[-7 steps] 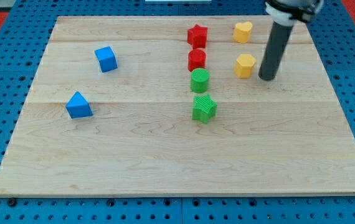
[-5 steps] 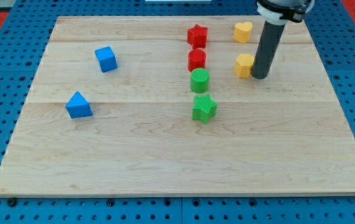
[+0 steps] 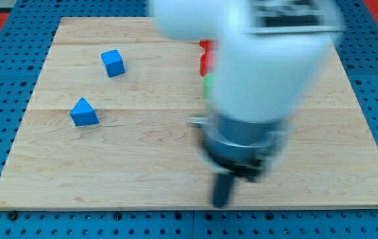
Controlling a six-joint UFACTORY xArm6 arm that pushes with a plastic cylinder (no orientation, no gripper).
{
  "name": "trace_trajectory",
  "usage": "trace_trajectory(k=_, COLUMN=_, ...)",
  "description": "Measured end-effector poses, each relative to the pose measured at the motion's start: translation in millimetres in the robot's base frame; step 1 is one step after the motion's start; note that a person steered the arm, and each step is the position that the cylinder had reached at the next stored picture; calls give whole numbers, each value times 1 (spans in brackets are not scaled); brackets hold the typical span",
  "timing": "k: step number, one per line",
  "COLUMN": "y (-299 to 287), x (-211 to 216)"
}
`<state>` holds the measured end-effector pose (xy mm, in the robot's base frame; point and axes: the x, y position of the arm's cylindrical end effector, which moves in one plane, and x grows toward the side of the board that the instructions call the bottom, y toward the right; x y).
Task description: Slide blue triangle below the green star
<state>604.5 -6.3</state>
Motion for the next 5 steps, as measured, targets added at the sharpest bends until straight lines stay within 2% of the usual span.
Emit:
trace_trajectory(k=1, y=-115, x=-57)
trace_trajectory(k=2, y=-183, x=-83)
trace_trajectory(k=3, y=-222, x=-115)
trace_trajectory(k=4, y=-243, x=-145)
trace_trajectory(k=5, y=-154, x=-141)
